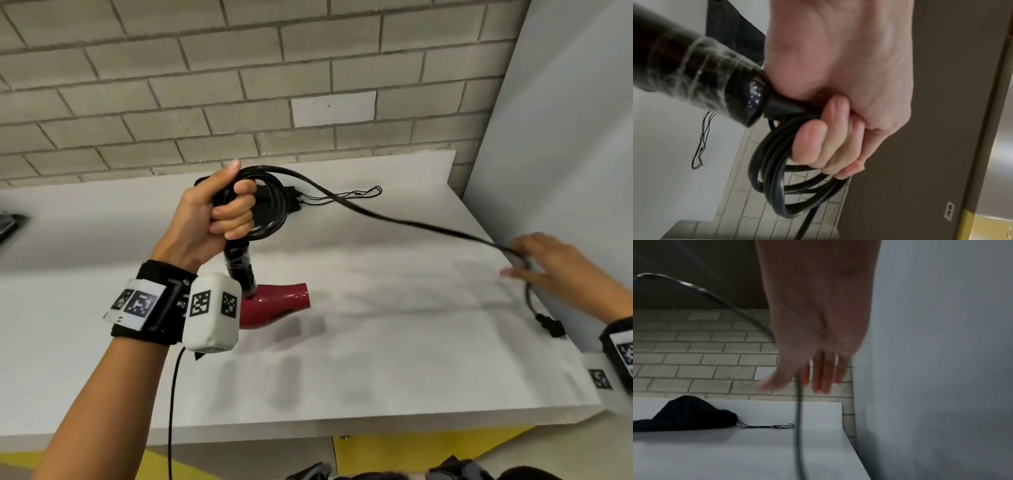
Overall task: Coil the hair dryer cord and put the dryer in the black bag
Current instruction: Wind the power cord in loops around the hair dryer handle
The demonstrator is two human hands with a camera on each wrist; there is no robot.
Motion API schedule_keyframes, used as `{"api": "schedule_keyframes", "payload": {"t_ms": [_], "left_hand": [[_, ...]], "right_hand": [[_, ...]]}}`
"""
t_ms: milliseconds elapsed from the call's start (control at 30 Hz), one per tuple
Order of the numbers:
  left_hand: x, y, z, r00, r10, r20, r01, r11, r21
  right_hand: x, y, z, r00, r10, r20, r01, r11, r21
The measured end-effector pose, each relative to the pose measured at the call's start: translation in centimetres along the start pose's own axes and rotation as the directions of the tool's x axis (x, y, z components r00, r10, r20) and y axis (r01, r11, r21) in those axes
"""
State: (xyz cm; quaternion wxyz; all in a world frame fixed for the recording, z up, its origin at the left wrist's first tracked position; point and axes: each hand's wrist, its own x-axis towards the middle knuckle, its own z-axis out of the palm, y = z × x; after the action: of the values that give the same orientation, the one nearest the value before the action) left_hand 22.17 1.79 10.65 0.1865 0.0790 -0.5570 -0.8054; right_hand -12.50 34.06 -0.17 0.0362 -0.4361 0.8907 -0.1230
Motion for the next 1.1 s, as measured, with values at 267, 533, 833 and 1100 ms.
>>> {"api": "schedule_keyframes", "payload": {"t_ms": [267, 533, 833, 1100], "left_hand": [[1.6, -3.4, 2.6, 0.979, -0.101, 0.177, 0.128, 0.980, -0.152], [2.4, -4.4, 4.1, 0.965, -0.119, 0.234, 0.170, 0.963, -0.211], [2.7, -5.0, 3.9, 0.982, -0.086, 0.168, 0.123, 0.966, -0.227], [3.2, -5.8, 3.7, 0.996, -0.090, 0.001, 0.089, 0.981, -0.171]], "right_hand": [[-1.3, -11.5, 1.7, 0.955, -0.293, 0.044, 0.246, 0.865, 0.437], [2.9, -16.3, 2.1, 0.897, -0.038, -0.440, 0.300, 0.784, 0.544], [-1.2, -15.5, 6.2, 0.924, -0.320, -0.207, 0.380, 0.725, 0.574], [-1.8, -15.0, 5.5, 0.697, -0.496, -0.518, 0.584, 0.811, 0.010]]}}
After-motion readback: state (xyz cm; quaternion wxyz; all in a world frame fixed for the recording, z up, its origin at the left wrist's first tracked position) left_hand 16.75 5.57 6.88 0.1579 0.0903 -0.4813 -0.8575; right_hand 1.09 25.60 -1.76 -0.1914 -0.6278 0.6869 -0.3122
